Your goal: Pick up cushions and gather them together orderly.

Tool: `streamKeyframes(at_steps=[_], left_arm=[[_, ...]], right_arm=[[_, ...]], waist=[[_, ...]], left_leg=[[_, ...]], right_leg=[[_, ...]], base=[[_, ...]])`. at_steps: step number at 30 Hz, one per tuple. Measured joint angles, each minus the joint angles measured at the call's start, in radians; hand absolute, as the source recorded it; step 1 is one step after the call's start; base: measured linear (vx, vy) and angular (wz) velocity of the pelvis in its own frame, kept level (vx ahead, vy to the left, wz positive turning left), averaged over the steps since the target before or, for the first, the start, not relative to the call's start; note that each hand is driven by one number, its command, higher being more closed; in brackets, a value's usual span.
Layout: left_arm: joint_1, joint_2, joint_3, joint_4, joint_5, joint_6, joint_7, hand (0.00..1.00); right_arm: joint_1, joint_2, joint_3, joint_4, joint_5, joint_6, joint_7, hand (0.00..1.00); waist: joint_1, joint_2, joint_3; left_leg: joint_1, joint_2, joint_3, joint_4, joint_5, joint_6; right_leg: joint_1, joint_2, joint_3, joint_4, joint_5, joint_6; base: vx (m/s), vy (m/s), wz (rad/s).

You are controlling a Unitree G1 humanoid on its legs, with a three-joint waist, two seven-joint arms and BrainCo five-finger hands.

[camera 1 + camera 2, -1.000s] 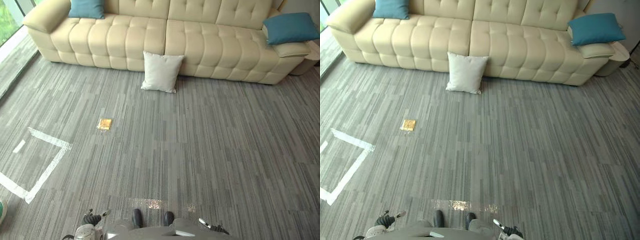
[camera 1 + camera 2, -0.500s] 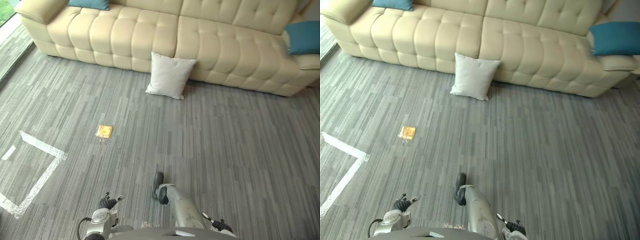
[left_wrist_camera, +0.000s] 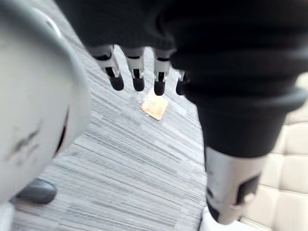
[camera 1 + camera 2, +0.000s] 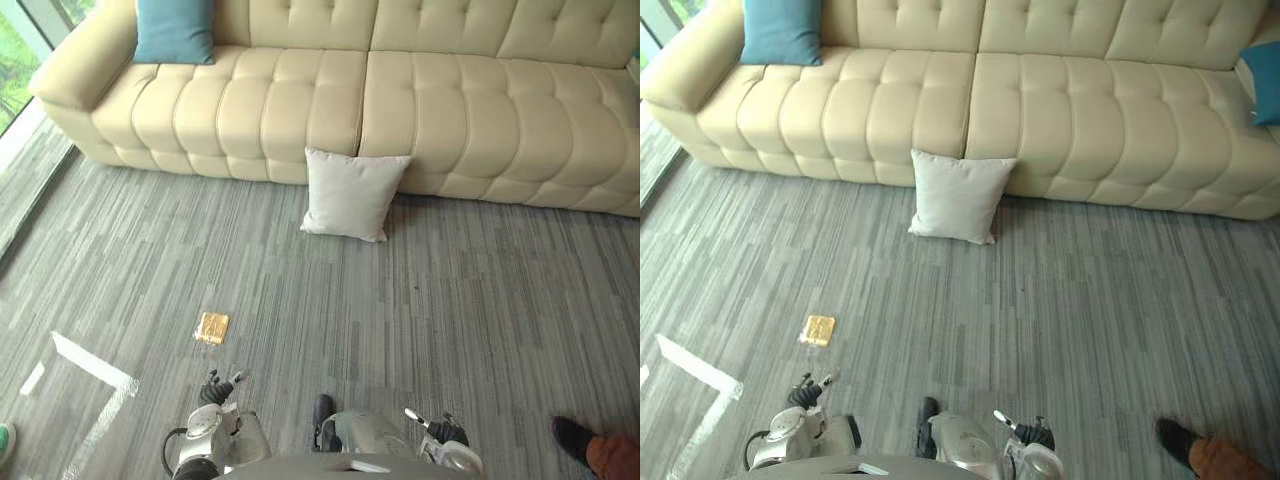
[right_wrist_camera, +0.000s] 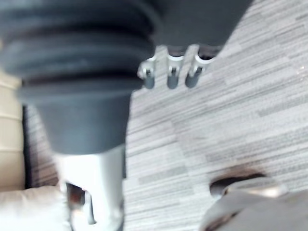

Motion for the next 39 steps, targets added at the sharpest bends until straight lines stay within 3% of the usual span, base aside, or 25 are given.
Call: streamKeyframes(at_steps=[2, 5, 8, 9, 10, 11, 12, 13, 16, 18, 19, 21, 23, 25, 26, 27, 29, 31, 32, 33, 34, 36, 38, 39], left_arm=[[-0.004, -0.002, 0.000, -0.004, 0.000, -0.007, -0.001, 0.00], [-0.006, -0.003, -0.005, -0.007, 0.001, -0.018, -0.001, 0.00], [0.000, -0.003, -0.009, 0.003, 0.001, -0.021, -0.001, 0.00], [0.008, -0.002, -0.009, 0.015, 0.000, -0.021, -0.002, 0.00], [0.009, 0.009, -0.008, 0.025, 0.001, -0.020, -0.003, 0.00], [0.010, 0.020, -0.010, 0.029, 0.001, -0.019, -0.003, 0.00], [0.010, 0.048, -0.010, 0.048, 0.001, -0.019, -0.004, 0.00], [0.010, 0.061, -0.010, 0.065, 0.001, -0.018, -0.005, 0.00], [0.026, 0.071, -0.010, 0.097, 0.001, -0.013, -0.005, 0.00], [0.043, 0.078, -0.030, 0.100, 0.001, -0.003, -0.004, 0.00], [0.049, 0.086, -0.050, 0.103, 0.001, 0.002, -0.004, 0.00], [0.057, 0.089, -0.055, 0.103, 0.001, 0.004, -0.004, 0.00], [0.058, 0.085, -0.061, 0.106, 0.001, 0.005, -0.005, 0.00], [0.056, 0.083, -0.069, 0.114, 0.001, 0.005, -0.006, 0.00], [0.050, 0.082, -0.071, 0.130, 0.001, 0.005, -0.005, 0.00], [0.047, 0.082, -0.073, 0.134, 0.001, 0.005, -0.004, 0.00], [0.039, 0.084, -0.102, 0.152, 0.002, 0.004, -0.005, 0.00], [0.035, 0.090, -0.108, 0.164, 0.003, 0.004, -0.005, 0.00], [0.027, 0.084, -0.111, 0.187, 0.006, 0.004, -0.005, 0.00], [0.021, 0.077, -0.115, 0.191, 0.006, 0.004, -0.007, 0.00], [0.011, 0.056, -0.129, 0.194, 0.014, 0.001, -0.012, 0.00], [0.011, 0.044, -0.122, 0.184, 0.023, -0.001, -0.012, 0.00], [0.012, 0.046, -0.093, 0.166, 0.022, 0.001, -0.011, 0.00], [0.015, 0.043, -0.080, 0.152, 0.019, 0.001, -0.009, 0.00]], right_arm=[[-0.014, 0.022, -0.001, -0.002, -0.001, 0.001, 0.000, 0.00], [-0.025, 0.044, 0.000, -0.008, -0.002, -0.001, 0.001, 0.00], [-0.023, 0.039, 0.021, -0.001, -0.002, 0.001, 0.001, 0.00], [-0.020, 0.033, 0.021, 0.008, -0.002, 0.003, 0.001, 0.00], [-0.021, 0.040, 0.021, 0.016, -0.002, 0.006, 0.000, 0.00], [-0.019, 0.048, 0.024, 0.018, -0.003, 0.007, 0.001, 0.00], [-0.021, 0.070, 0.029, 0.036, -0.005, 0.008, 0.002, 0.00], [-0.027, 0.071, 0.028, 0.052, -0.015, 0.010, 0.002, 0.00], [-0.030, 0.064, 0.028, 0.051, -0.040, 0.011, 0.013, 0.00], [-0.031, 0.048, 0.033, 0.045, -0.041, 0.011, 0.020, 0.00], [-0.031, 0.039, 0.040, 0.046, -0.041, 0.010, 0.021, 0.00], [-0.030, 0.039, 0.042, 0.044, -0.038, 0.009, 0.022, 0.00], [-0.035, 0.035, 0.044, 0.044, -0.039, -0.002, 0.022, 0.00], [-0.045, 0.031, 0.062, 0.044, -0.039, -0.008, 0.022, 0.00], [-0.062, 0.026, 0.063, 0.046, -0.039, -0.008, 0.022, 0.00], [-0.067, 0.022, 0.063, 0.046, -0.038, -0.007, 0.022, 0.00], [-0.090, 0.007, 0.062, 0.046, -0.033, -0.006, 0.023, 0.00], [-0.088, 0.007, 0.061, 0.045, -0.033, -0.005, 0.023, 0.00], [-0.091, -0.007, 0.061, 0.042, -0.033, -0.007, 0.024, 0.00], [-0.094, -0.016, 0.060, 0.040, -0.034, -0.008, 0.024, 0.00], [-0.105, -0.034, 0.058, 0.041, -0.039, -0.007, 0.024, 0.00], [-0.108, -0.038, 0.054, 0.036, -0.039, -0.007, 0.036, 0.00], [-0.101, -0.038, 0.056, 0.035, -0.040, -0.002, 0.039, 0.00], [-0.092, -0.037, 0.059, 0.036, -0.040, -0.001, 0.039, 0.00]], waist=[[0.025, -0.007, -0.003], [0.035, -0.015, -0.006], [0.041, -0.005, -0.015], [0.043, 0.003, -0.035], [0.041, -0.017, -0.056], [0.038, -0.035, -0.064], [0.039, -0.072, -0.083], [0.041, -0.082, -0.089], [0.051, -0.076, -0.094], [0.044, -0.057, -0.091], [0.033, -0.052, -0.088], [0.025, -0.051, -0.087], [0.020, -0.049, -0.086], [-0.002, -0.047, -0.086], [-0.010, -0.039, -0.082], [-0.014, -0.033, -0.078], [-0.027, -0.013, -0.057], [-0.036, -0.029, -0.049], [-0.043, -0.014, -0.040], [-0.044, -0.002, -0.040], [-0.038, 0.035, -0.047], [-0.040, 0.042, -0.039], [-0.044, 0.036, -0.034], [-0.042, 0.035, -0.034]], left_leg=[[-0.026, -0.012, 0.064, -0.231, -0.028, 0.001], [-0.057, -0.066, 0.047, -0.426, -0.009, -0.014], [-0.055, -0.122, -0.002, -0.629, 0.082, -0.008], [-0.054, -0.128, -0.026, -0.661, 0.179, 0.014], [-0.051, -0.151, -0.013, -0.642, 0.197, 0.040], [-0.048, -0.164, -0.003, -0.643, 0.183, 0.047], [-0.031, -0.186, 0.037, -0.639, 0.148, 0.062], [-0.013, -0.201, 0.051, -0.633, 0.124, 0.071], [0.056, -0.221, 0.095, -0.645, 0.069, 0.084], [0.114, -0.228, 0.113, -0.672, 0.035, 0.086], [0.143, -0.229, 0.119, -0.681, 0.024, 0.084], [0.197, -0.235, 0.127, -0.700, 0.006, 0.075], [0.275, -0.237, 0.145, -0.751, 0.003, 0.064], [0.317, -0.235, 0.144, -0.789, -0.004, 0.046], [0.343, -0.223, 0.144, -0.803, -0.020, 0.028], [0.348, -0.214, 0.145, -0.803, -0.025, 0.020], [0.397, -0.189, 0.140, -0.832, -0.040, -0.026], [0.456, -0.200, 0.117, -0.858, -0.059, -0.075], [0.507, -0.178, 0.065, -0.878, -0.077, -0.086], [0.507, -0.170, 0.049, -0.881, -0.075, -0.083], [0.510, -0.156, -0.014, -0.886, -0.043, -0.065], [0.512, -0.126, -0.072, -0.827, 0.006, -0.078], [0.442, -0.082, -0.134, -0.588, 0.059, -0.072], [0.389, -0.060, -0.161, -0.441, 0.123, -0.075]], right_leg=[[0.082, -0.015, 0.058, -0.041, -0.005, 0.028], [0.133, -0.048, 0.100, -0.070, -0.026, 0.063], [0.169, -0.077, 0.151, -0.083, -0.063, 0.123], [0.176, -0.078, 0.184, -0.081, -0.087, 0.148], [0.180, -0.107, 0.211, -0.071, -0.106, 0.172], [0.173, -0.124, 0.218, -0.061, -0.108, 0.175], [0.156, -0.162, 0.228, -0.025, -0.107, 0.182], [0.149, -0.175, 0.230, 0.000, -0.099, 0.194], [0.104, -0.199, 0.255, 0.151, -0.081, 0.213], [-0.026, -0.204, 0.254, 0.442, -0.030, 0.290], [-0.091, -0.207, 0.250, 0.591, -0.016, 0.306], [-0.176, -0.222, 0.197, 0.722, -0.041, 0.275], [-0.241, -0.241, 0.096, 0.722, -0.107, 0.235], [-0.286, -0.238, 0.009, 0.580, -0.123, 0.214], [-0.333, -0.219, -0.032, 0.412, -0.095, 0.195], [-0.344, -0.210, -0.038, 0.358, -0.076, 0.188], [-0.368, -0.190, -0.055, 0.077, 0.087, 0.181], [-0.357, -0.205, -0.035, -0.069, 0.201, 0.197], [-0.356, -0.192, -0.040, 0.017, 0.328, 0.162], [-0.368, -0.185, -0.045, 0.048, 0.298, 0.152], [-0.410, -0.176, -0.051, 0.157, 0.211, 0.136], [-0.409, -0.168, -0.069, 0.256, 0.115, 0.129], [-0.345, -0.163, -0.092, 0.286, 0.048, 0.108], [-0.305, -0.159, -0.096, 0.281, 0.024, 0.099]], base=[[0.35, 0.109, -0.72], [0.28, 0.160, -0.48], [0.34, 0.282, -0.55], [0.40, 0.362, -0.60], [0.42, 0.363, -0.53], [0.48, 0.401, -0.40], [0.37, 0.310, -0.30], [0.41, 0.344, -0.31], [0.24, 0.221, -0.39], [0.22, 0.220, -0.37], [0.18, 0.145, -0.15], [0.19, 0.081, -0.14], [0.21, 0.015, -0.14], [0.27, -0.088, 0.03], [0.30, -0.132, -0.02], [0.40, -0.193, -0.05], [0.39, -0.182, 0.07], [0.52, -0.303, 0.30], [0.48, -0.314, 0.37], [0.49, -0.317, 0.25], [0.28, -0.182, 0.04], [0.54, -0.332, 0.13], [0.54, -0.297, 0.26], [0.43, -0.157, 0.04]])
